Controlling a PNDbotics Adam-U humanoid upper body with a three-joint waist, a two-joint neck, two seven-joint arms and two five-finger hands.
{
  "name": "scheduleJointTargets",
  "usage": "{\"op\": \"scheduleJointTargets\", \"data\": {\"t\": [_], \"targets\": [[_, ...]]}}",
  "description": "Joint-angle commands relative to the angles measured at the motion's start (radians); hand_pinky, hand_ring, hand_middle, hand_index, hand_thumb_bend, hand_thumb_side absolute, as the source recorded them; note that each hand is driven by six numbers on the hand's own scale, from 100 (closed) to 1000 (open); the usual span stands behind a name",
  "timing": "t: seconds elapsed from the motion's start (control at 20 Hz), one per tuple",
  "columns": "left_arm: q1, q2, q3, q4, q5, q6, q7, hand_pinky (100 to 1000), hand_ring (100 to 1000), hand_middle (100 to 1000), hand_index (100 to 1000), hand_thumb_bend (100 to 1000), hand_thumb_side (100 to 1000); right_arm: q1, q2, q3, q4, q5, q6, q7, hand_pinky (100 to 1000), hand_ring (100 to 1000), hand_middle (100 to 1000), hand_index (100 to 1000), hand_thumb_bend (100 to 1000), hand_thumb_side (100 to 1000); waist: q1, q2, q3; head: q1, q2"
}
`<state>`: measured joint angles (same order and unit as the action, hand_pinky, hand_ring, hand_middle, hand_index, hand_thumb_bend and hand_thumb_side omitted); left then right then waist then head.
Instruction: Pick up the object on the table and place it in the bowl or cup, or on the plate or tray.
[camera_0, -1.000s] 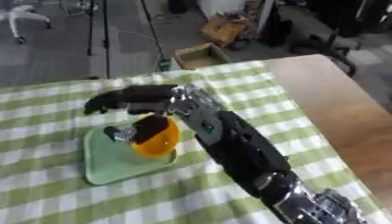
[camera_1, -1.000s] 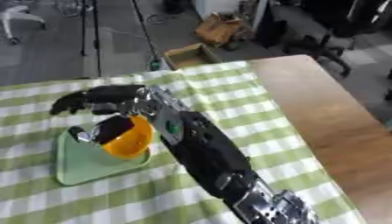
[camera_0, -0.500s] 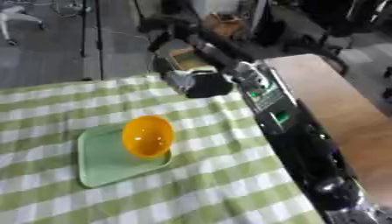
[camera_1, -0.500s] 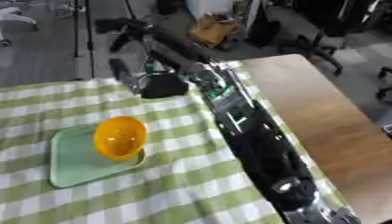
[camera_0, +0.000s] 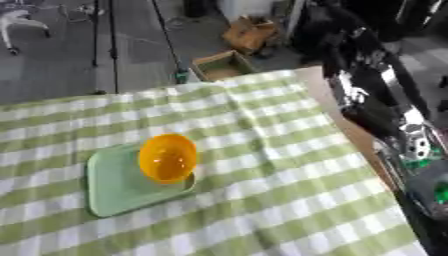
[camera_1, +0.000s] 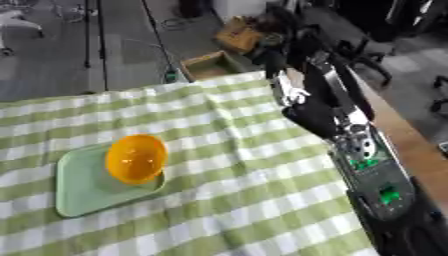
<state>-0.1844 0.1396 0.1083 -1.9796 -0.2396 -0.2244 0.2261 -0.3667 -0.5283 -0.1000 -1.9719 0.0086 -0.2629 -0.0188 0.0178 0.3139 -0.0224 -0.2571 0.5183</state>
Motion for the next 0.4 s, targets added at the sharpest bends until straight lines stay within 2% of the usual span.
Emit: {"op": "scheduleJointTargets", "data": {"t": [0.05,0.4], "targets": [[-0.001,0.012,0.010,-0.020,-0.005,0.000,0.015,541,797,812,871,223,904,0.004,-0.005,-0.032,-0.028,0.000,-0.007,-0.017,717,645,833,1000,100,577,0.017,-0.031,-0.001,0.007,-0.005],[0.006,0.017,0.011,-0.020,-0.003,0.001,0.030,542,794,807,867,221,898,0.017,0.005,-0.041,-0.028,0.002,-0.017,-0.026,712,639,832,1000,100,594,0.019,-0.044,0.001,0.006,-0.002]]}}
